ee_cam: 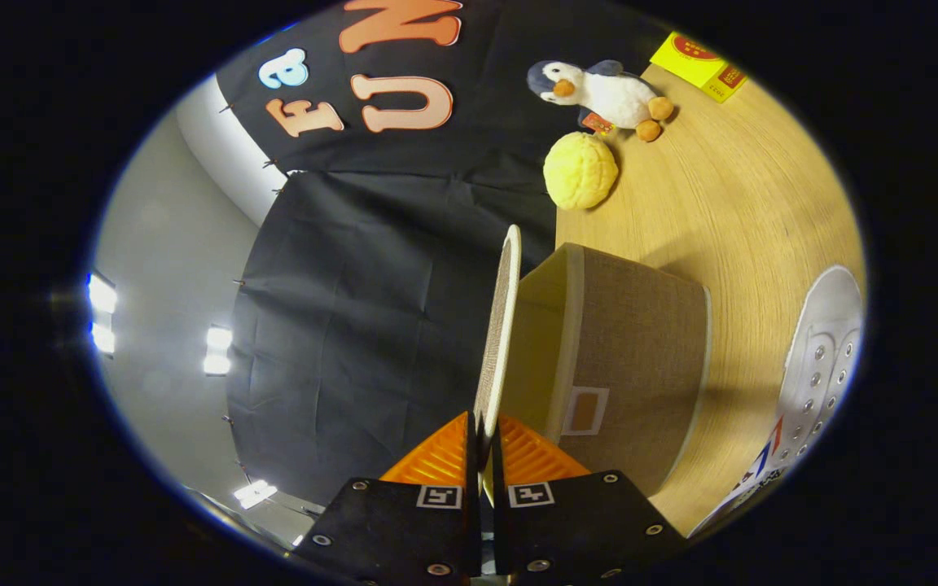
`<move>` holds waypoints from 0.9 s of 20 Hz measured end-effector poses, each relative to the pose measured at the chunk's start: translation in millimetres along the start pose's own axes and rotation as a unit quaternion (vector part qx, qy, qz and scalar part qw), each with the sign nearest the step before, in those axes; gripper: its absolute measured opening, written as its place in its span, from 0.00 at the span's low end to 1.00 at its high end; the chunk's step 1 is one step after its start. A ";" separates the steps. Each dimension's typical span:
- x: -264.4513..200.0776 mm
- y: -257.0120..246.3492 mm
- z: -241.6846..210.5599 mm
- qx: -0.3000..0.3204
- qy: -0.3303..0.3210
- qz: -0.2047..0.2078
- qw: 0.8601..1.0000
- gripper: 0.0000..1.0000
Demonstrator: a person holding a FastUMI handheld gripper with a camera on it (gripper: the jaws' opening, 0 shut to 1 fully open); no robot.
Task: Open the storage box then place both shoes into the box .Put the left shoe in first, then the right shoe, with the right side of both shoes facing outward in a uniform manner.
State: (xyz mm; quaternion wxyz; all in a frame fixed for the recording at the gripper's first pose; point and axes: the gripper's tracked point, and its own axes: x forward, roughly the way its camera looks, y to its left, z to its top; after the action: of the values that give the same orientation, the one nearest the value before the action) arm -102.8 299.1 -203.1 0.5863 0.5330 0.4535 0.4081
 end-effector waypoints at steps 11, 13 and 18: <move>28.8 84.9 7.2 -0.040 0.017 0.018 0.999 0.07; 40.4 98.6 9.5 -0.025 0.017 0.024 0.999 0.07; 70.1 111.3 4.9 -0.063 0.030 -0.010 0.997 0.07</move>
State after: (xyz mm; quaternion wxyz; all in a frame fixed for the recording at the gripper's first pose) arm -79.6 376.3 -99.1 0.6089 0.4779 0.4493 0.4460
